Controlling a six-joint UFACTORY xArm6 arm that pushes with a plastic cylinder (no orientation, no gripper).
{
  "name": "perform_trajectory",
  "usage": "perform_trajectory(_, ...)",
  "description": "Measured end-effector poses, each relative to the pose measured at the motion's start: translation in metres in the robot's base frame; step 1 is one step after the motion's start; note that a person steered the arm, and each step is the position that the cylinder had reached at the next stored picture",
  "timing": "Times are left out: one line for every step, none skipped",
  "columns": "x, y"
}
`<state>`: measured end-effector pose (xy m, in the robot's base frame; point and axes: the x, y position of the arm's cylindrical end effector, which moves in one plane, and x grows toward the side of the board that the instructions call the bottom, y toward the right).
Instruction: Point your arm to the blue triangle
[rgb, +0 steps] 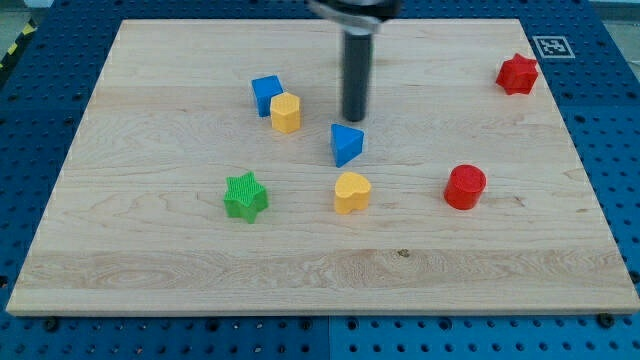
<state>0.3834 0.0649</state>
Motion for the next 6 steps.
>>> perform_trajectory(0.025,0.036)
perform_trajectory(0.076,0.028)
perform_trajectory(0.081,0.022)
perform_trajectory(0.081,-0.026)
perform_trajectory(0.076,-0.059)
perform_trajectory(0.057,-0.081)
